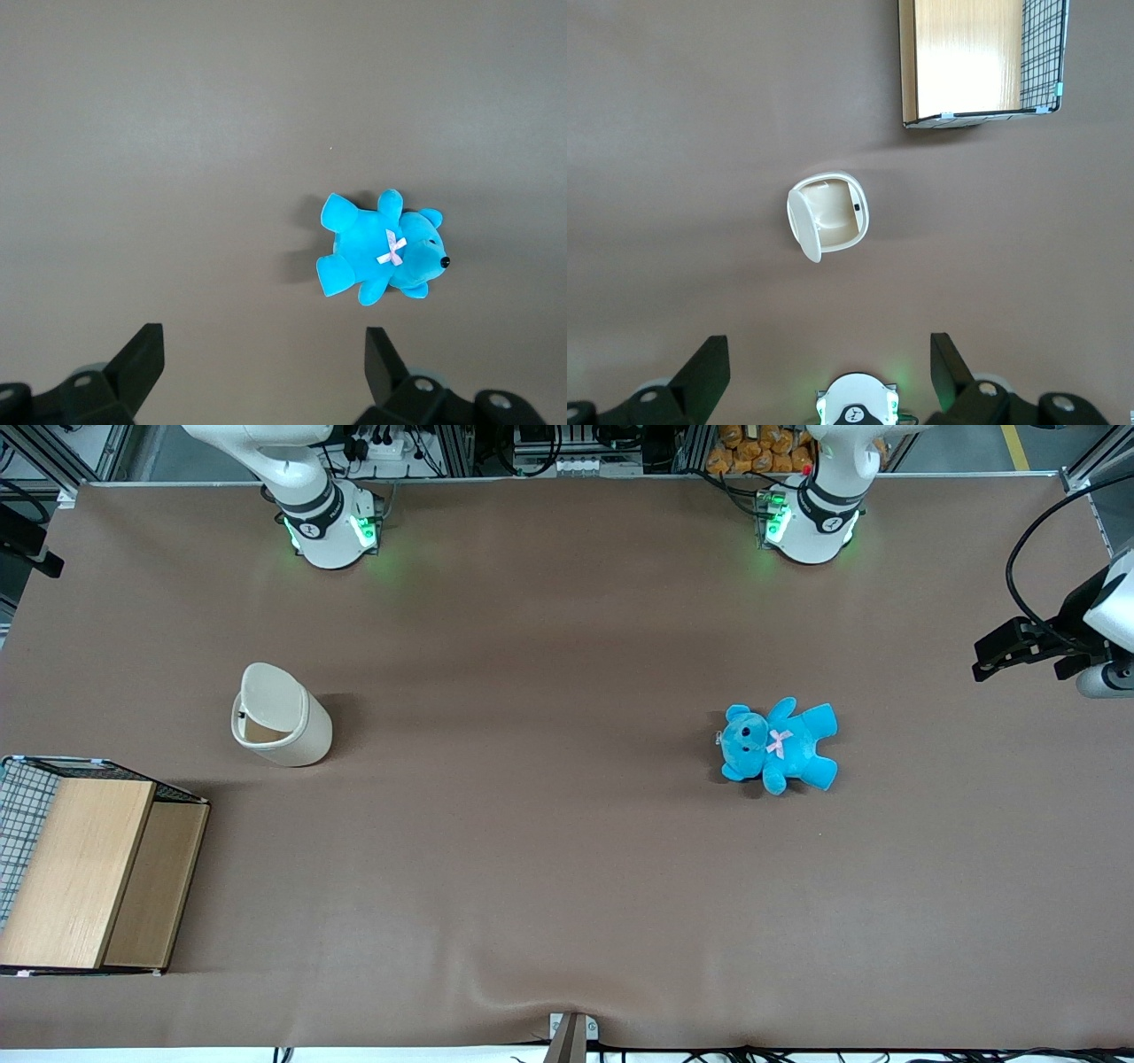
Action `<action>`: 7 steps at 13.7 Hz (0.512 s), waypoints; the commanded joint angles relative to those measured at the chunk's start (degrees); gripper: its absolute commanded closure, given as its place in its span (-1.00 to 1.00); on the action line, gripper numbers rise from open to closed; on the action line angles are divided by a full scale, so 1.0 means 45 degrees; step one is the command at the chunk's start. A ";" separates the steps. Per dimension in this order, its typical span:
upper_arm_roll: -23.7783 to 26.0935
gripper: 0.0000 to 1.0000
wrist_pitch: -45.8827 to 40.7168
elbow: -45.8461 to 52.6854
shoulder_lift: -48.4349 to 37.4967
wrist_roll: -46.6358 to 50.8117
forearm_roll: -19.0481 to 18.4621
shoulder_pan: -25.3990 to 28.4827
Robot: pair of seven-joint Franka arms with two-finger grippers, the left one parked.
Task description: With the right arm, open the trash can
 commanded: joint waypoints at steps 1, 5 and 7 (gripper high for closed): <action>0.0035 -1.00 0.0169 -0.0166 -0.0161 0.0393 -0.0155 0.0090; 0.0035 -1.00 0.0169 -0.0145 -0.0161 0.0471 -0.0175 0.0090; 0.0054 -1.00 0.0169 -0.0145 -0.0161 0.0743 -0.0136 0.0090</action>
